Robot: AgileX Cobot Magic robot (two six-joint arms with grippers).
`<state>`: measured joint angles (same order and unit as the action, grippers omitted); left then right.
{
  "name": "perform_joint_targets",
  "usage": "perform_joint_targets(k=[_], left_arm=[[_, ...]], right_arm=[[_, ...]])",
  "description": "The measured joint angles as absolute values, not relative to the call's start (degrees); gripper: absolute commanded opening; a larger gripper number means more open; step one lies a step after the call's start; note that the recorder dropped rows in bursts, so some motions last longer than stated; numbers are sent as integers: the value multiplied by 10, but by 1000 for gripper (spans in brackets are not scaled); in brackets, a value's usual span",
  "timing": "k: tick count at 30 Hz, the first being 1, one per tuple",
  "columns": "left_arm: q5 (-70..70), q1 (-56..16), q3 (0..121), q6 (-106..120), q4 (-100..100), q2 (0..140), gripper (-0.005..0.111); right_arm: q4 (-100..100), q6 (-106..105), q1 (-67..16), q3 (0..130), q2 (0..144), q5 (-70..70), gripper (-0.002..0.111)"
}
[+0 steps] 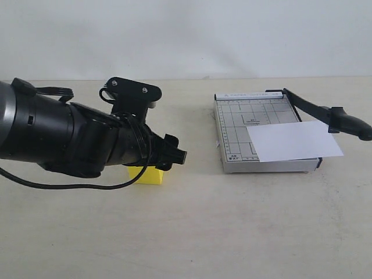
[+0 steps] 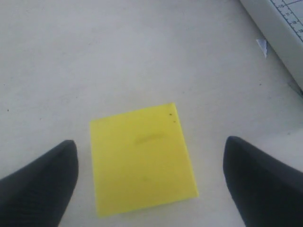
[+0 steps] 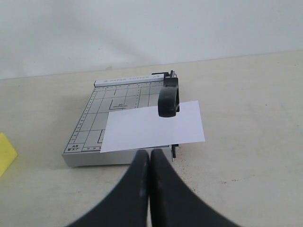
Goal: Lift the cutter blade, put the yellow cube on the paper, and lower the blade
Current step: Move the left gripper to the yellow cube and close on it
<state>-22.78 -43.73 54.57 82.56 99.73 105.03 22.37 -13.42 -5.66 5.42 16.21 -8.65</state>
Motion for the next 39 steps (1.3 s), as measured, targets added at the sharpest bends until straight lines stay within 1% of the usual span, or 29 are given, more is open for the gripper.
perform_joint_targets(k=[8, 21, 39], left_arm=[[-214, -414, 546, 826, 997, 1051, 79], [-193, -411, 546, 826, 997, 1083, 79], [-191, -394, 546, 826, 997, 1084, 79]], right_arm=[[224, -134, -57, 54, 162, -86, 0], [224, -134, -57, 54, 162, -86, 0], [224, -134, -57, 54, 162, -86, 0]])
